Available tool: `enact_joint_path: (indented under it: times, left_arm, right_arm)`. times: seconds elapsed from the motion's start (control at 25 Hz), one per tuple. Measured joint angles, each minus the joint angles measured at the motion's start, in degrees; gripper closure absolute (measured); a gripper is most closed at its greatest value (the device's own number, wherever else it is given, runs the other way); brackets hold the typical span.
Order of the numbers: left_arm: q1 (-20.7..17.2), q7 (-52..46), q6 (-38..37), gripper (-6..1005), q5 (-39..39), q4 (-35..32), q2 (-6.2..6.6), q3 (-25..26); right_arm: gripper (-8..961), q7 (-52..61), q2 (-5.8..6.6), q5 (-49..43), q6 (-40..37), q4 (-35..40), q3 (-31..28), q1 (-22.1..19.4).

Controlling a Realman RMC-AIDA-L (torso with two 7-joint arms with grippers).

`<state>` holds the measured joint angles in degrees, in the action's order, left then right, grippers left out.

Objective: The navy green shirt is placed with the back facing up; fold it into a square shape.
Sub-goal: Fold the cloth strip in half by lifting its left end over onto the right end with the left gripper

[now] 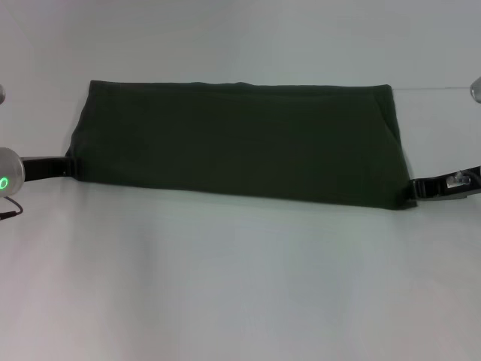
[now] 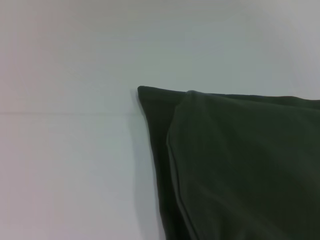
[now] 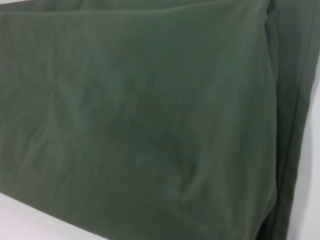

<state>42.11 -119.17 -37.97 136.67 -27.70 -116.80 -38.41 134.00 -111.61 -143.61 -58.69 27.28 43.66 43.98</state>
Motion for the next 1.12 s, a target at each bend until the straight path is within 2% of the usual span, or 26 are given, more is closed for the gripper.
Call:
enact_joint_path:
  times: [0.12,0.48,0.8,1.0,1.12]
  left_arm:
    - [-0.14,0.00,-0.83,997,0.00,-0.29,0.01,0.00]
    - [-1.56,-0.61,-7.07,996,0.00,-3.87,0.13,0.58]
    - [-2.12,-1.46,-9.41,996,0.00,-5.33,0.17,0.72]
    - [-2.41,-1.68,-11.90,996,0.00,-6.30,0.33,0.72]
    - [-3.15,-2.45,-15.88,996,0.06,-7.62,0.76,0.70]
  right_arm:
    - [917,-0.07,0.07,0.07,-0.19,0.45,-0.18,-0.25]
    - [916,-1.00,0.52,0.22,-0.92,0.72,-0.08,-0.34]
    - [916,-2.45,0.67,0.26,-1.14,0.81,-0.29,-0.39]
    - [916,-2.99,1.00,0.46,-3.87,2.72,-0.55,-1.20]
    - [917,-3.53,1.21,0.51,-6.47,4.27,-0.61,-1.75]
